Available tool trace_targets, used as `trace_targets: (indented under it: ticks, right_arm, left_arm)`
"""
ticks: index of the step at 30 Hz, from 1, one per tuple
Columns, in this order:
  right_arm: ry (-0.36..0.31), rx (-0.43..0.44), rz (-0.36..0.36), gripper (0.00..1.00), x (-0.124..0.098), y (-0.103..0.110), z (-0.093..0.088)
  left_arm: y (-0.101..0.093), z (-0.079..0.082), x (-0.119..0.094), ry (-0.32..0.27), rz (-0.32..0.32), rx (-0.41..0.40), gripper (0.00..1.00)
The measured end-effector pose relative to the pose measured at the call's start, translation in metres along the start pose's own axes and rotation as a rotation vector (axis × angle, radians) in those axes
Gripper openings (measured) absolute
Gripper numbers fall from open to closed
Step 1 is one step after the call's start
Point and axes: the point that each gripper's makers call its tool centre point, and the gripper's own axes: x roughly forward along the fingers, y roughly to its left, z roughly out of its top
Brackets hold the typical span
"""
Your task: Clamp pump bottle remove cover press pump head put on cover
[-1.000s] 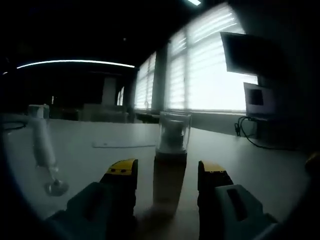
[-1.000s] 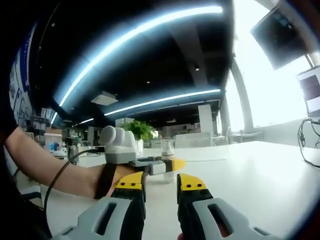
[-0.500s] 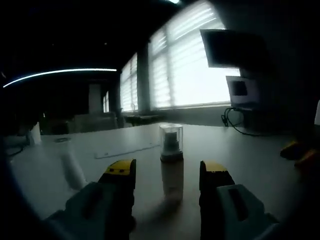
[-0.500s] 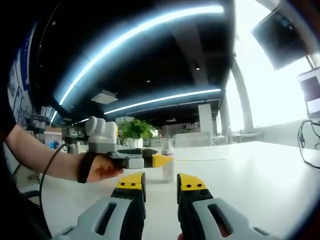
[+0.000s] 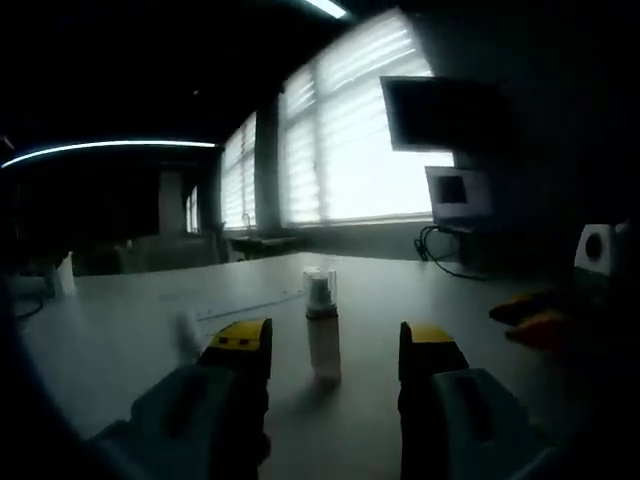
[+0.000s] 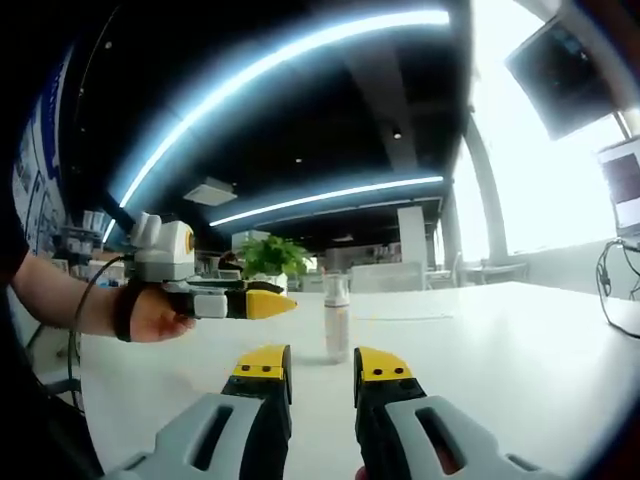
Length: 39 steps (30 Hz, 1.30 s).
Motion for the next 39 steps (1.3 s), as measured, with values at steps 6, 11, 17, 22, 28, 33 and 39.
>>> trace_targets:
  ticks: [6, 11, 17, 22, 28, 33, 39]
  right_arm:
    - [0.000, 0.005, 0.003, 0.20, 0.000, 0.000, 0.000]
    - [0.005, -0.003, 0.009, 0.20, 0.001, 0.002, -0.001]
    - [0.009, -0.001, 0.010, 0.20, 0.000, 0.002, -0.002]
    - [0.009, 0.013, 0.048, 0.22, 0.001, 0.009, -0.001]
    - [0.018, 0.004, 0.066, 0.23, 0.002, 0.012, -0.003]
    - [0.025, 0.005, 0.076, 0.27, 0.002, 0.015, -0.004]
    - [0.032, 0.004, 0.086, 0.29, 0.003, 0.017, -0.005]
  left_arm:
    - [0.015, 0.009, -0.039, -0.037, 0.039, -0.023, 0.42]
    - [0.023, 0.006, -0.060, -0.044, 0.062, -0.032, 0.42]
    - [0.024, 0.002, -0.081, -0.039, 0.075, -0.032, 0.47]
    - [0.029, -0.002, -0.098, -0.043, 0.084, -0.020, 0.46]
    - [0.036, -0.006, -0.122, -0.042, 0.108, -0.026, 0.45]
    - [0.038, -0.010, -0.138, -0.061, 0.126, -0.034, 0.45]
    - [0.038, -0.021, -0.151, -0.061, 0.143, -0.037, 0.45]
